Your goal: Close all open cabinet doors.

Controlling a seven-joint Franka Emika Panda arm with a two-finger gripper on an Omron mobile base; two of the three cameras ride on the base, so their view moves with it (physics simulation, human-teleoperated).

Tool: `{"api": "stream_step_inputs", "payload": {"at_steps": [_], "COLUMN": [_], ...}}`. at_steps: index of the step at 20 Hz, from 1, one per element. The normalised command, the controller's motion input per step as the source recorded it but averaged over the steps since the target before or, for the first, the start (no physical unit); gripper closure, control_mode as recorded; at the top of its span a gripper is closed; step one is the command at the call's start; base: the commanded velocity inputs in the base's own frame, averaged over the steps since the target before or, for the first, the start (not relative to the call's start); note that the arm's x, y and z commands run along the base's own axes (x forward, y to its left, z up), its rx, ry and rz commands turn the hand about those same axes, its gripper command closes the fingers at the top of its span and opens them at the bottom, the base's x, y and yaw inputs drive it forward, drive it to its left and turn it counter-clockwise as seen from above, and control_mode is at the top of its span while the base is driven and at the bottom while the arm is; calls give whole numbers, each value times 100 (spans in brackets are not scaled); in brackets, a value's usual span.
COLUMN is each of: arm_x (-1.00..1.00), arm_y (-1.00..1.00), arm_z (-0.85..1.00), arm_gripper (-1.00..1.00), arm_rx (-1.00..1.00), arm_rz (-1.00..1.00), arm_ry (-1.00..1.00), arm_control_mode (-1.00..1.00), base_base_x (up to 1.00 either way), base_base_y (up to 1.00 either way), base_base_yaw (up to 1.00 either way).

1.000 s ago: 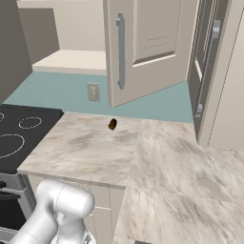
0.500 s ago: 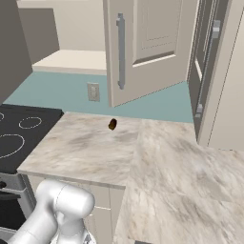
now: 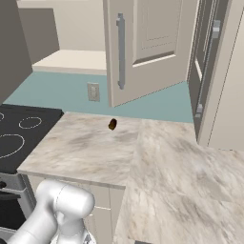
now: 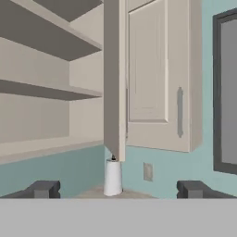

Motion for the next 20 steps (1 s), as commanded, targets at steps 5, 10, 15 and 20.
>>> {"api": "stream_step_inputs", "payload": {"at_steps": [5,10,15,20], "arm_x": [6,8,0,0], "arm_y": [11,4,0,5], "arm_z": [0,0,0,0], "arm_gripper": [-100,-100,-100,-100], "arm_rx": [-7,-6,-1,0], "arm_rz": [-13,-15,-13,-7], "arm_ry": [0,3,4,0], "arm_control_mode": [-100,-100,-100,-100], "base_base_x": [0,0,0,0], "base_base_y": [0,0,0,0], "base_base_yaw": [0,0,0,0]}}
